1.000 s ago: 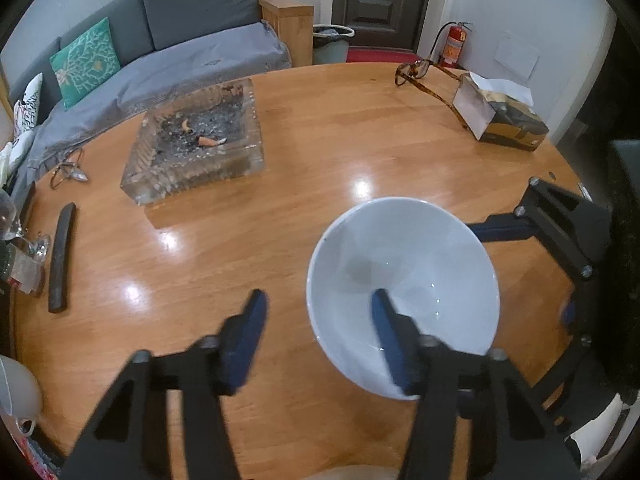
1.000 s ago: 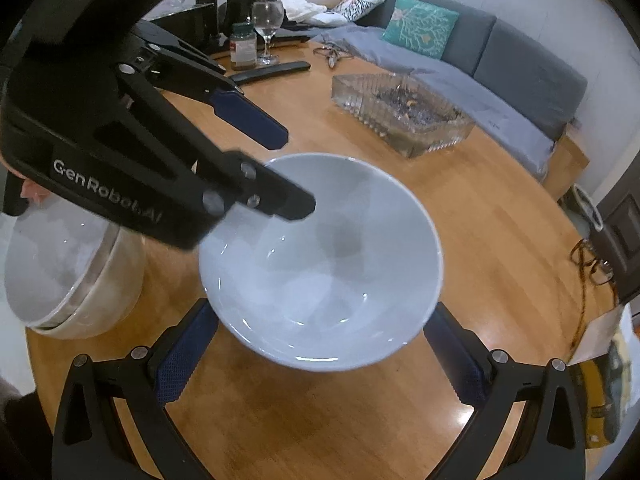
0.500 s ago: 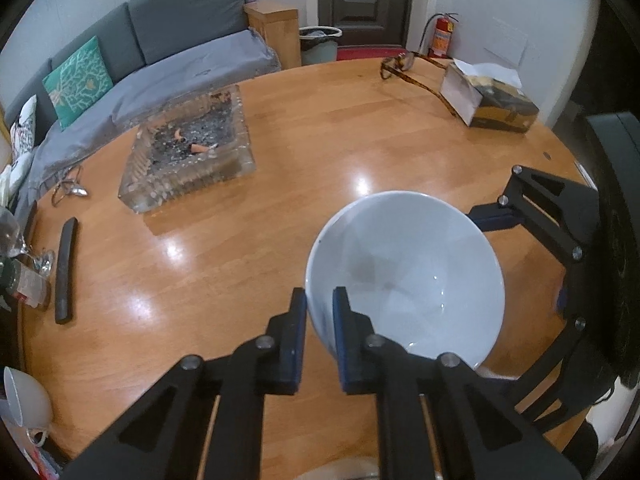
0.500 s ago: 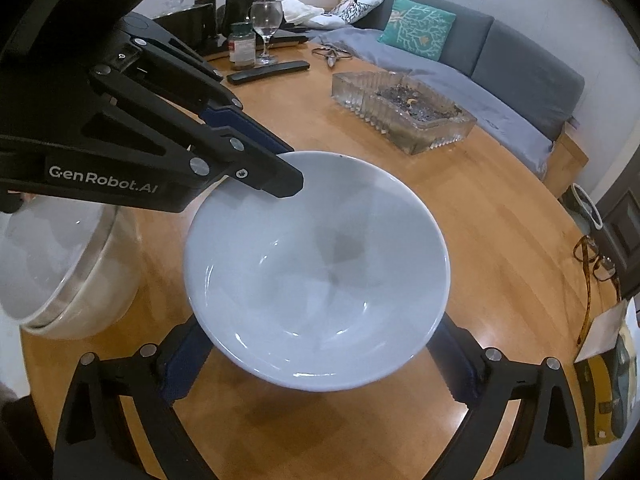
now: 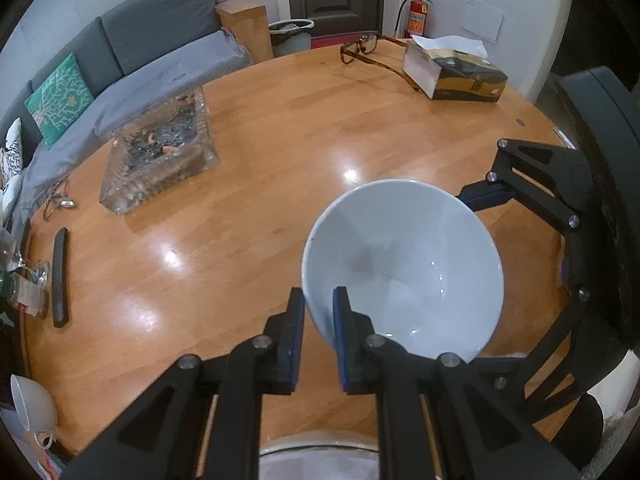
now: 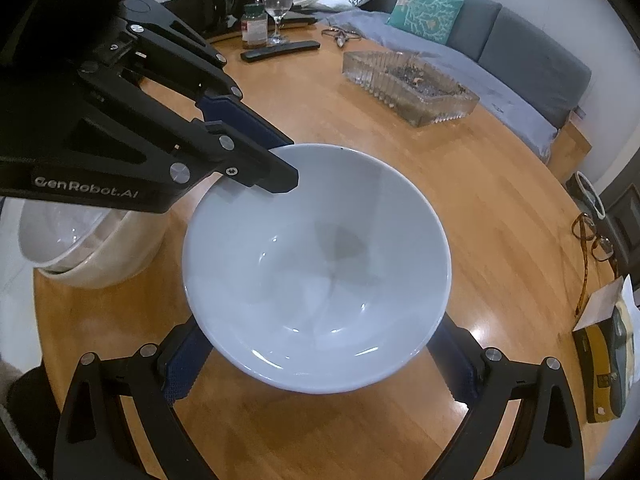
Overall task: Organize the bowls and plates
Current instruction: 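Lift the white bowl with both grippers and carry it toward the bowl stack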
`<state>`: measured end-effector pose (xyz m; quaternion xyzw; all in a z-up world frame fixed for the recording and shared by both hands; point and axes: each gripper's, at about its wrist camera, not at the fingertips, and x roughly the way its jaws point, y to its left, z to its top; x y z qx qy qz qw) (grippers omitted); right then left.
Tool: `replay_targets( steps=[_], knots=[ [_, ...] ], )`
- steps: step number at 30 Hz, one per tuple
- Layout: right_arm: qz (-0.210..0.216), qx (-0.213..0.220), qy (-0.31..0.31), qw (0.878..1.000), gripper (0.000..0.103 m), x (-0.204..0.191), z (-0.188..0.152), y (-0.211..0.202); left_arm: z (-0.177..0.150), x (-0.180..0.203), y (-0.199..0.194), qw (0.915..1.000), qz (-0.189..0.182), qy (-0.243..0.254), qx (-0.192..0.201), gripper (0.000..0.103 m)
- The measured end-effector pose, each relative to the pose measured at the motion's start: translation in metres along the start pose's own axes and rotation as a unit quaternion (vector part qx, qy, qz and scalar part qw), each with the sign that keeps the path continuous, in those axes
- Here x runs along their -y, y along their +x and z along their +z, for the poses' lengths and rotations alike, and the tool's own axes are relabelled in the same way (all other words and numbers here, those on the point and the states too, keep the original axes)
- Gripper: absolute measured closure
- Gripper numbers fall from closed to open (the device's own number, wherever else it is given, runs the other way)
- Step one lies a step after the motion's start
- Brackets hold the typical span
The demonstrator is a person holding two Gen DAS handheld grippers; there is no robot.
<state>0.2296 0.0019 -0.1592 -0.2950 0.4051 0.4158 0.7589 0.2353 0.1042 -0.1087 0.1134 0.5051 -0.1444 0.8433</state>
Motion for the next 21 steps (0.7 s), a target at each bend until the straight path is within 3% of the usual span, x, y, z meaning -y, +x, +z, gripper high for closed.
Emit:
replay_targets(
  steps=[8, 21],
  knots=[
    [0.011, -0.024, -0.001, 1.0, 0.007, -0.005, -0.008, -0.006, -0.006, 0.012, -0.005, 0.9997, -0.021, 0.009, -0.008, 0.089],
    [0.031, -0.021, 0.016, 0.999, 0.007, -0.001, -0.012, 0.004, -0.003, 0.014, 0.009, 0.9991, -0.032, 0.008, -0.027, 0.088]
  ],
)
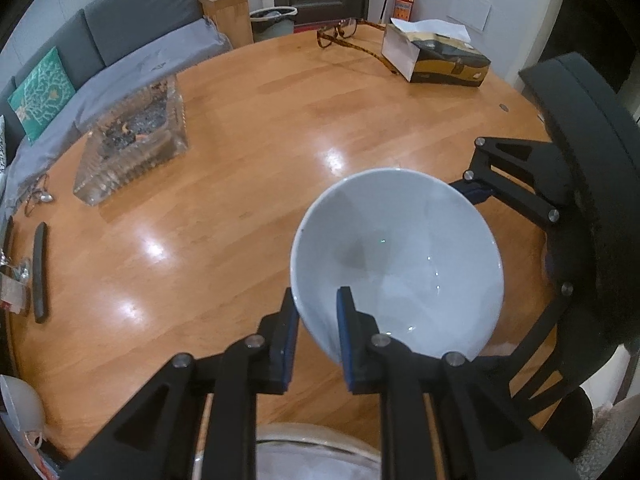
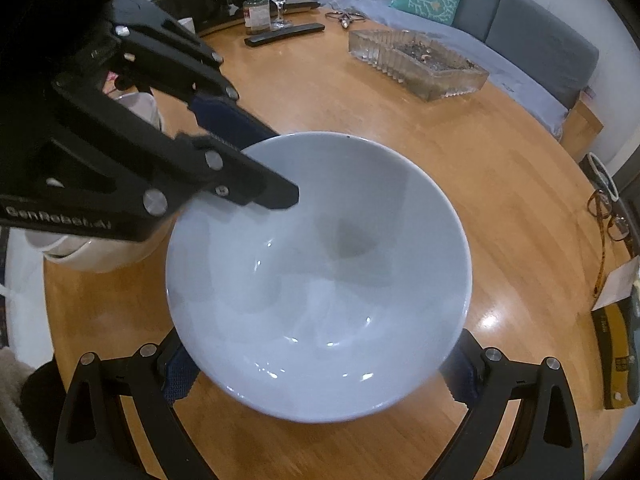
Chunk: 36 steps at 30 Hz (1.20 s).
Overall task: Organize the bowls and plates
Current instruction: 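Lift the white bowl with both grippers and carry it toward the bowl stack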
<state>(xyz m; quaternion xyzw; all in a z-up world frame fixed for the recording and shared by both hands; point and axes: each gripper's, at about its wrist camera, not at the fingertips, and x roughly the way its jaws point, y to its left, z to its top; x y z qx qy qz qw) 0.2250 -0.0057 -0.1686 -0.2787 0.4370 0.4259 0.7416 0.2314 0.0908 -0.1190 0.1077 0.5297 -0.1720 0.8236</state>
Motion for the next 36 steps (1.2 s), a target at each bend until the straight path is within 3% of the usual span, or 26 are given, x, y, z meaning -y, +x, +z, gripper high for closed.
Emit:
replay_targets(
  steps=[15, 36],
  knots=[
    [-0.003, 0.039, 0.02, 0.999, 0.009, 0.0, -0.002, -0.009, 0.0, 0.004, -0.01, 0.9998, 0.009, 0.005, 0.018, 0.088],
    [-0.005, 0.091, 0.014, 0.996, 0.009, -0.019, 0.012, -0.048, -0.011, 0.004, -0.061, 0.9975, 0.023, -0.006, 0.067, 0.085]
  ],
)
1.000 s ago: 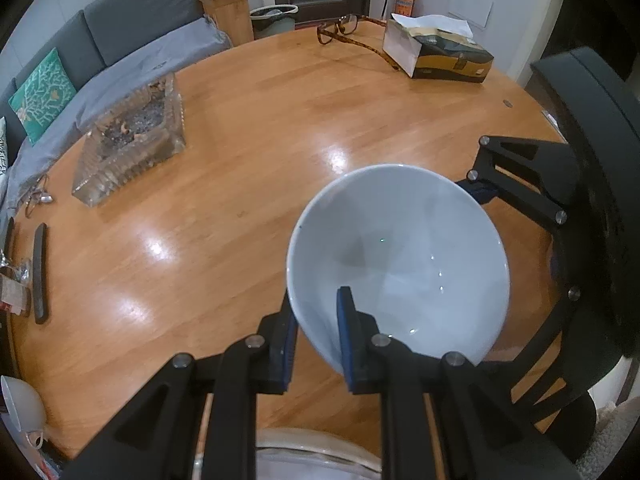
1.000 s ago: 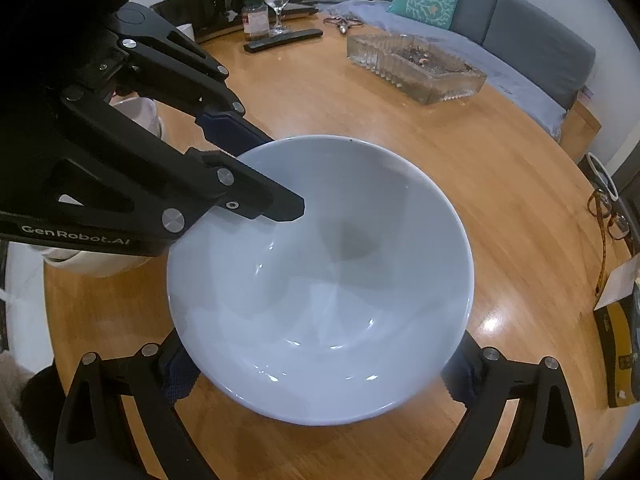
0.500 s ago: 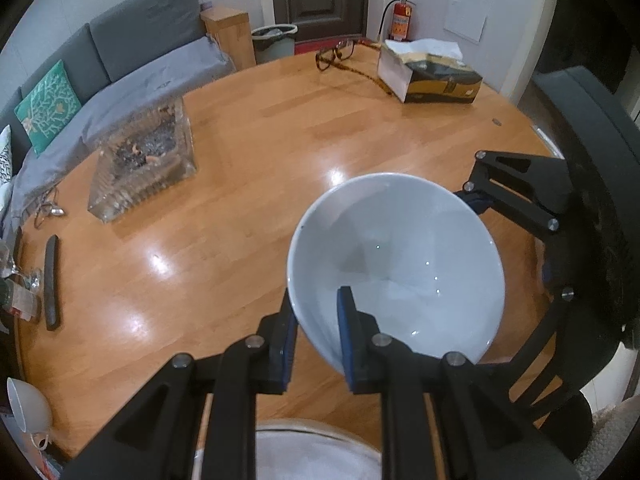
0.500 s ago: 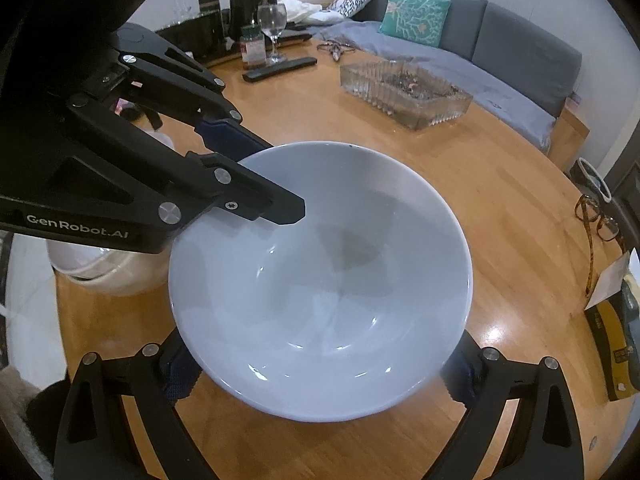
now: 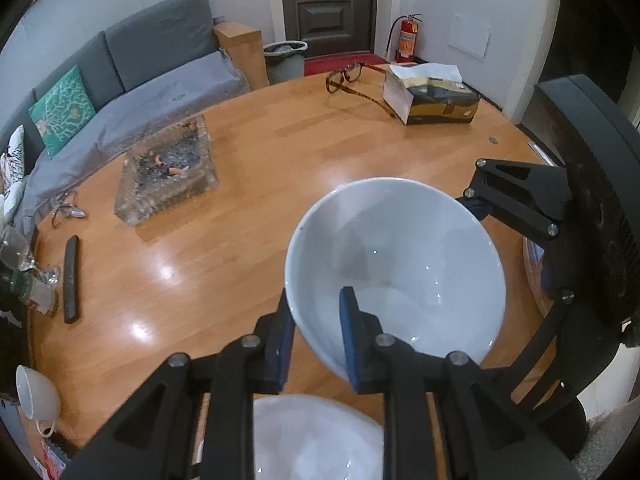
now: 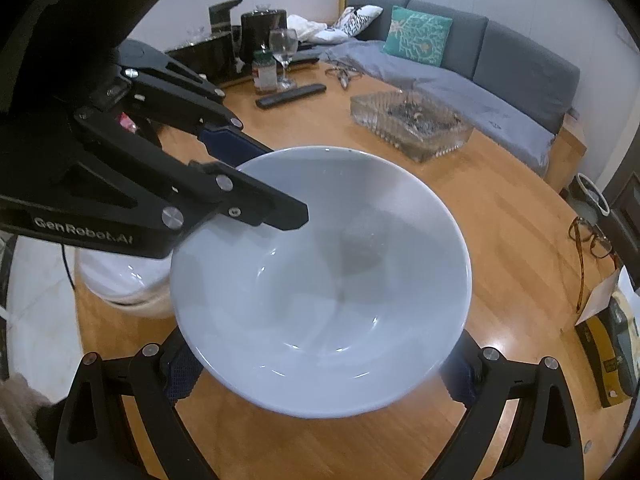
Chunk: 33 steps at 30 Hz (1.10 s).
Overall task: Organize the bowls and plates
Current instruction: 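Lift the white bowl with both grippers and carry it toward the bowl stack, then lower the white bowl onto the bowl stack and open both grippers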
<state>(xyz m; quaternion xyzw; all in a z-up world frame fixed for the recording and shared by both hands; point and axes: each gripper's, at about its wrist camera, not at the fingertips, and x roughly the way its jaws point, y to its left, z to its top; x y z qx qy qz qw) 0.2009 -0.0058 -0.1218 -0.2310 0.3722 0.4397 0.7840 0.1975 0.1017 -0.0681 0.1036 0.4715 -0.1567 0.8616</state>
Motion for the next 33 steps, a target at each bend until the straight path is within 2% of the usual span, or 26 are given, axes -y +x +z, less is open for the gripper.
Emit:
replay_targets(
  steps=[20, 33],
  knots=[
    [0.002, 0.031, -0.027, 0.999, 0.009, -0.049, 0.025, -0.029, -0.03, -0.006, -0.07, 0.9987, 0.037, -0.01, 0.033, 0.085],
    [0.018, 0.031, -0.042, 0.998, 0.009, -0.086, 0.029, -0.024, -0.06, -0.013, -0.089, 0.9979, 0.055, -0.022, 0.028, 0.085]
  ],
)
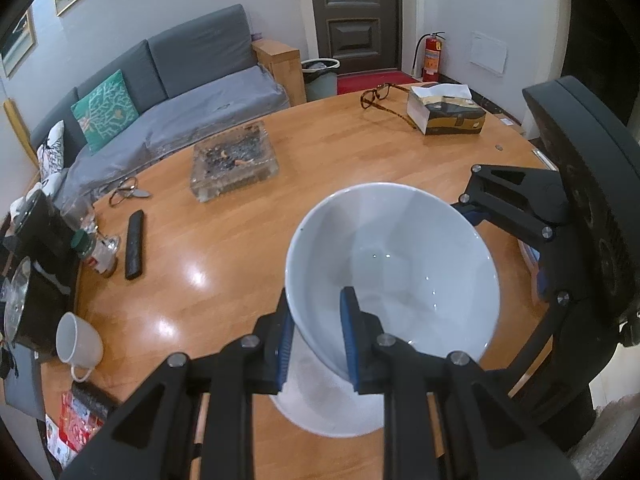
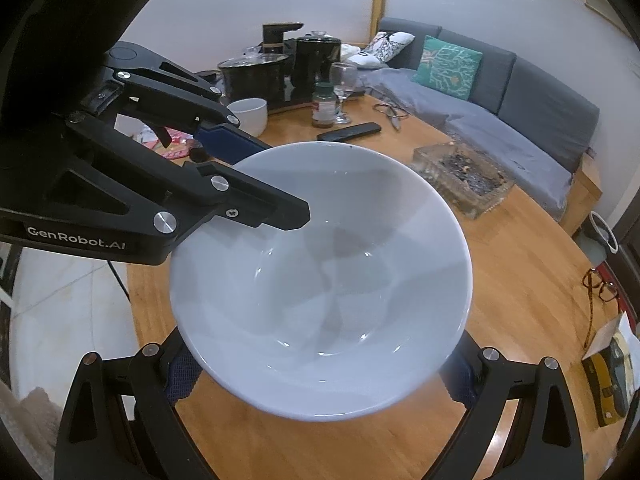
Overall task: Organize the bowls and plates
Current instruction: 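Lower the white bowl onto the bowl stack and open both grippers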
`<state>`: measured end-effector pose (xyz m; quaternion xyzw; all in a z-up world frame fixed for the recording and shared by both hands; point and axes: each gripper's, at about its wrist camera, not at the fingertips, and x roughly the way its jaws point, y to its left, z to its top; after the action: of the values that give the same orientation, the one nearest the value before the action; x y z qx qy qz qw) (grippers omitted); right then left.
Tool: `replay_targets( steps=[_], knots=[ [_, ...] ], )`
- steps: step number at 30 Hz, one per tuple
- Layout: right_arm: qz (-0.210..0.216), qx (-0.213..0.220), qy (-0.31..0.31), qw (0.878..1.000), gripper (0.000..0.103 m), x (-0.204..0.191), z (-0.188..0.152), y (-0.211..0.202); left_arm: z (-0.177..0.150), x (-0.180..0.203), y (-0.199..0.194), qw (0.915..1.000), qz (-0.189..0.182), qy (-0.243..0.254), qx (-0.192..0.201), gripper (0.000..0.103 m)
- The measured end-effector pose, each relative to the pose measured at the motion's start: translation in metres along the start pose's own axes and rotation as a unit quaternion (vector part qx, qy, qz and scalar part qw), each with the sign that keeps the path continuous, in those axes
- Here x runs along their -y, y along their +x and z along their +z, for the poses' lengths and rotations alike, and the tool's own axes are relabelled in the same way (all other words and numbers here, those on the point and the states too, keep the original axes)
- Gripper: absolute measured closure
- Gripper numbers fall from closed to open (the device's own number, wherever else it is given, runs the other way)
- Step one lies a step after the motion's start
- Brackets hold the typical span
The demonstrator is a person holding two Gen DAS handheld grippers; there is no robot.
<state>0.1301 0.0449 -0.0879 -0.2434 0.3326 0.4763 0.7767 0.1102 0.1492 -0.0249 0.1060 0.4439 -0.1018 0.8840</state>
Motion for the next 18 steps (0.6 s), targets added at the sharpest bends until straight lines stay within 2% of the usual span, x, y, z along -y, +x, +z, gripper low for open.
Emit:
replay_targets(
  steps=[18],
  knots=[
    [0.02, -0.027, -0.014, 0.999, 0.009, -0.027, 0.006, 0.03, -0.037, -0.014, 0.005, 0.9997, 0.01, -0.011, -0.017, 0.084]
  ],
)
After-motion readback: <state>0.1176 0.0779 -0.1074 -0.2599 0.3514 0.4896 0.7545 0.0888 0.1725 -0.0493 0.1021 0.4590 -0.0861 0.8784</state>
